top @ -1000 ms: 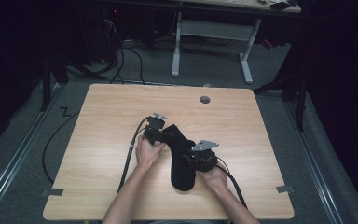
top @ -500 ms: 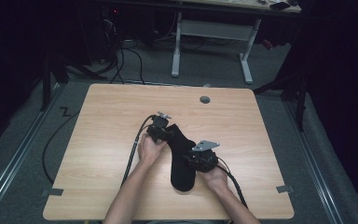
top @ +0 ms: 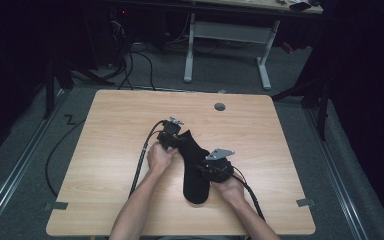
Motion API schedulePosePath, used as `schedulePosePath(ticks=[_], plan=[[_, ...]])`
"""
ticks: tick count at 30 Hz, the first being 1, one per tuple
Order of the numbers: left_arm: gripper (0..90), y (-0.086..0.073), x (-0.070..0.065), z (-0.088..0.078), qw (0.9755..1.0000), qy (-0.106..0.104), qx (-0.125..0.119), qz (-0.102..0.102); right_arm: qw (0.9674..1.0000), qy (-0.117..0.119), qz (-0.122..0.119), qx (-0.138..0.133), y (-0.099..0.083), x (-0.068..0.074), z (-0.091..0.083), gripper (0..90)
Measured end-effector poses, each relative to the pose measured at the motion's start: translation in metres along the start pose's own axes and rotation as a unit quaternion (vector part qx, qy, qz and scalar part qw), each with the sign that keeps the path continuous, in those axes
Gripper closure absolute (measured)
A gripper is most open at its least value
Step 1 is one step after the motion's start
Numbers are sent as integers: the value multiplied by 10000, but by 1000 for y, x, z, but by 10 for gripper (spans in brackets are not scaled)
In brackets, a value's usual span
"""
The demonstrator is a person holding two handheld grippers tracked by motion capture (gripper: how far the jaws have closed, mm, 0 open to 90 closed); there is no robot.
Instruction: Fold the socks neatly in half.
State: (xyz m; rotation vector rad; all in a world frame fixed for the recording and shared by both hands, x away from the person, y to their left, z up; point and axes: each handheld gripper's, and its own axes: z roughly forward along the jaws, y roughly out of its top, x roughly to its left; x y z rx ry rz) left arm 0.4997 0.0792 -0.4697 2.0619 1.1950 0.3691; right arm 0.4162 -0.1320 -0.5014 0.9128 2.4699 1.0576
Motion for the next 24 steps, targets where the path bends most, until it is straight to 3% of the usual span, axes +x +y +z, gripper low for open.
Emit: schedulePosePath(ticks=[8,15,18,24], plan=[[773,7,-5,-35,9975,-296,-626,155,10000,-12,6,31,7,-9,7,627],[777,4,-10,-51,9944,-559,-828,346,9998,-41,121,-131,9,-19,13,628],[777,3,-14,-55,9927,-675,-910,420,9998,-45,213,-38,15,-24,16,627],[776,3,-16,-58,9909,-711,-1050,458,9995,-127,296,6,25,-25,16,633]])
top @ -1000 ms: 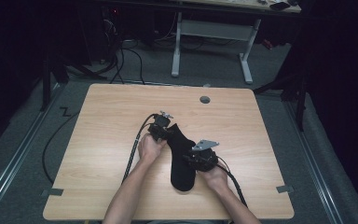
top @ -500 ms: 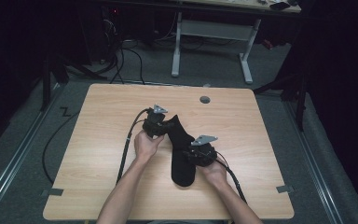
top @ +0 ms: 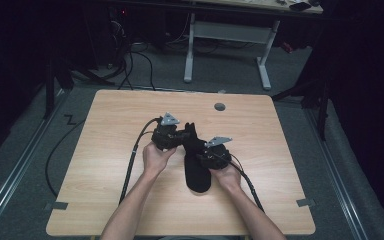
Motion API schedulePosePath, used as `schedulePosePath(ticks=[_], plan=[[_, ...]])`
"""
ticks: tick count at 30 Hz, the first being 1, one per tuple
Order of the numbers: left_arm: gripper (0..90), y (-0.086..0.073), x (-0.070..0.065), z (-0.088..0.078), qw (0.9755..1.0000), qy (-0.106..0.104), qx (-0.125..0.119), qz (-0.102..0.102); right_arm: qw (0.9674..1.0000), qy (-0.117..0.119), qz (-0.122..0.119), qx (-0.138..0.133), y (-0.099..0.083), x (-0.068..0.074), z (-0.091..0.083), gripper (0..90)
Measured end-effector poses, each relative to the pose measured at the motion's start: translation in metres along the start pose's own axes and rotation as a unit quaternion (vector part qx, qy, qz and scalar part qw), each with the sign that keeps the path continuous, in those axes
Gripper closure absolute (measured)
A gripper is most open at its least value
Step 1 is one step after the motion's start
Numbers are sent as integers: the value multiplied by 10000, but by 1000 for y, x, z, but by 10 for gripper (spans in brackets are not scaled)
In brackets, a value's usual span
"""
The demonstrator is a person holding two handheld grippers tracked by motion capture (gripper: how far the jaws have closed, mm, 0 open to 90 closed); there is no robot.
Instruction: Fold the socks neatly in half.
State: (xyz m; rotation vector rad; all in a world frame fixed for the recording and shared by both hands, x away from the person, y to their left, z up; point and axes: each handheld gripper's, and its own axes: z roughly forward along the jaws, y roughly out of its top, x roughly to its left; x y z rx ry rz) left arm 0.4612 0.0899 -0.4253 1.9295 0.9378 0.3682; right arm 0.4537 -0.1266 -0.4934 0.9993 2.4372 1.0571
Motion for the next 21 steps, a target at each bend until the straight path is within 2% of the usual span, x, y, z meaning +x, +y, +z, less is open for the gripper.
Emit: schedulePosePath(ticks=[2,4,8,12,14,15,17,21], plan=[[776,0,1,0,10000,-16,-28,-30,9996,125,62,-249,0,4,-11,675],[776,-1,1,0,10000,-37,-42,-28,9992,111,-54,-388,2,12,-17,695],[776,-1,0,1,9999,-115,-50,24,9994,110,-160,-276,9,24,-7,680],[776,-2,-1,-1,9997,-203,-10,133,9999,-79,-54,37,11,27,15,627],[775,-3,-1,-2,9996,-228,-4,175,9998,-193,18,16,10,26,20,616],[775,-3,-1,-3,9995,-235,-1,191,9997,-213,96,37,12,26,20,607],[775,-5,0,-3,9995,-230,17,215,9998,-198,51,18,12,27,20,582],[774,-7,3,-4,9996,-224,0,185,9997,93,-80,-205,5,29,-1,585]])
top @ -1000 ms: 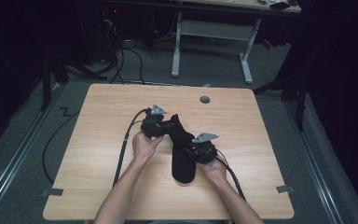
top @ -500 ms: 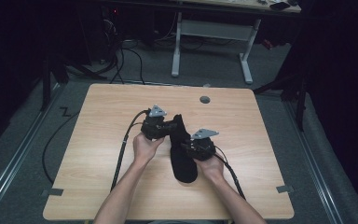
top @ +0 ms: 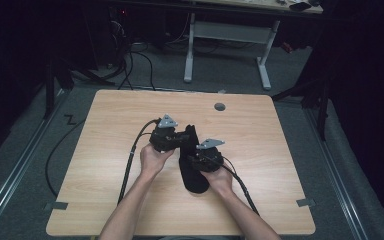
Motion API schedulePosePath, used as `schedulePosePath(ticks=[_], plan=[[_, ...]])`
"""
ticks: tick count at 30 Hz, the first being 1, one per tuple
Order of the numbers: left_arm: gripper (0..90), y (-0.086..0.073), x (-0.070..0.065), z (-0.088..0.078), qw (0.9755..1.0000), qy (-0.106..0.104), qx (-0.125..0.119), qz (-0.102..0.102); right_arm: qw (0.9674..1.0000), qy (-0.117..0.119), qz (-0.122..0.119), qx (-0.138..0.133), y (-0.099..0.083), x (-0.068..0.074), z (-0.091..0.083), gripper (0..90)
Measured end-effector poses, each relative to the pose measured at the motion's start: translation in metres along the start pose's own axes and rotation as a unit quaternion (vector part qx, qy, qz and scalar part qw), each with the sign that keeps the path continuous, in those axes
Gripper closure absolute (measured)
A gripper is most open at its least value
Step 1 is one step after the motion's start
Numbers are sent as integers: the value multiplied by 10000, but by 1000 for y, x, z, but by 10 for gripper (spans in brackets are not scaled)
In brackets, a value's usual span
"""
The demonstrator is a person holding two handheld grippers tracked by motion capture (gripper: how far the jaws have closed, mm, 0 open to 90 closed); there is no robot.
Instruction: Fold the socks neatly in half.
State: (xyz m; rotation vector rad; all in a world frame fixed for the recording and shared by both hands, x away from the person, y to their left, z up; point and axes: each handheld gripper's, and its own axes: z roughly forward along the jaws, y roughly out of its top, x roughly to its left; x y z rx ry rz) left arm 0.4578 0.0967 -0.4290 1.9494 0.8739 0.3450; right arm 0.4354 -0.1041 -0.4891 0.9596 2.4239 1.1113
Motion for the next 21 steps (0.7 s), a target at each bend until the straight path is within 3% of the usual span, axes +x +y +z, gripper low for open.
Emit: schedulePosePath(ticks=[4,8,17,21], plan=[[775,0,0,1,10000,-35,-1,75,9994,248,-210,-86,-15,7,-21,584],[775,-1,-1,0,9998,-91,39,173,9984,290,-448,175,-29,16,-20,568],[774,-3,-16,-5,9976,-179,224,629,9996,-122,-237,66,-22,19,-2,574],[771,-18,-24,-7,9960,-58,359,816,9997,-209,-135,25,-20,19,1,574]])
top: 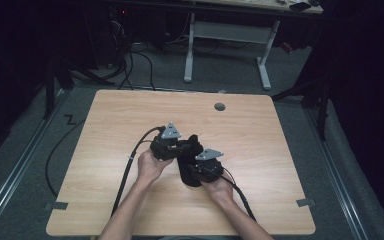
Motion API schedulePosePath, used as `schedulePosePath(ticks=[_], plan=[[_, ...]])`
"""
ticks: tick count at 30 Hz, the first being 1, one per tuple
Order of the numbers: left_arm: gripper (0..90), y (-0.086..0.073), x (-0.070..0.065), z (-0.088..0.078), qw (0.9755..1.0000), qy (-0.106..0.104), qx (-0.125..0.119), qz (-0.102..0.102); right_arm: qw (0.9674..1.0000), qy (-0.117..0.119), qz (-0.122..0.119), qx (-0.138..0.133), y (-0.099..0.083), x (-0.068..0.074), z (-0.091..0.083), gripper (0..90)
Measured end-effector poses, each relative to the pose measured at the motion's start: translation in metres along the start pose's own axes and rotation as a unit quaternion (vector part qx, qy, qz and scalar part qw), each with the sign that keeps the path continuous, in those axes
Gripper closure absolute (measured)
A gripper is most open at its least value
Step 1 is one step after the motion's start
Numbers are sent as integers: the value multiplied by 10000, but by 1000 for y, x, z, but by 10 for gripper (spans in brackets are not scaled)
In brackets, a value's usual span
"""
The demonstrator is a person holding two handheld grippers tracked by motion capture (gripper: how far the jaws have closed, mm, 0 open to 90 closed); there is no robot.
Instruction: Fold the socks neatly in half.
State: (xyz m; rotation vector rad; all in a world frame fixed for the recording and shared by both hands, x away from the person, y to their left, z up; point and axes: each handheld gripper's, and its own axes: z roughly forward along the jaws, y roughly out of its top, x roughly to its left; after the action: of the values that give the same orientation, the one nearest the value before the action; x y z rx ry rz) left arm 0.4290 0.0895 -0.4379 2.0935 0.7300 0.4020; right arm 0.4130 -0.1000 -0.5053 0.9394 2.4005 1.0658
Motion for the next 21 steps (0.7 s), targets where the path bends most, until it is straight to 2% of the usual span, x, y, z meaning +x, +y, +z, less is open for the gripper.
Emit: schedulePosePath(ticks=[2,4,7,9,11,15,21], plan=[[770,-9,-2,4,10000,36,62,-43,10000,44,43,-11,0,0,0,564],[770,-15,0,6,9998,61,64,-160,9997,199,118,-95,0,-1,-5,541],[770,-20,4,8,9996,90,61,-275,9984,400,85,-397,-1,0,-24,534],[770,-20,4,9,9995,105,56,-286,9976,572,-15,-379,-4,1,-35,526],[770,-19,4,10,9995,91,35,-286,9969,740,-127,-219,-9,3,-39,518],[770,-17,1,12,9997,81,9,-232,9971,726,-213,100,-19,8,-28,520],[767,-20,-10,11,9998,102,55,-149,9994,342,-105,-35,-15,10,-16,531]])
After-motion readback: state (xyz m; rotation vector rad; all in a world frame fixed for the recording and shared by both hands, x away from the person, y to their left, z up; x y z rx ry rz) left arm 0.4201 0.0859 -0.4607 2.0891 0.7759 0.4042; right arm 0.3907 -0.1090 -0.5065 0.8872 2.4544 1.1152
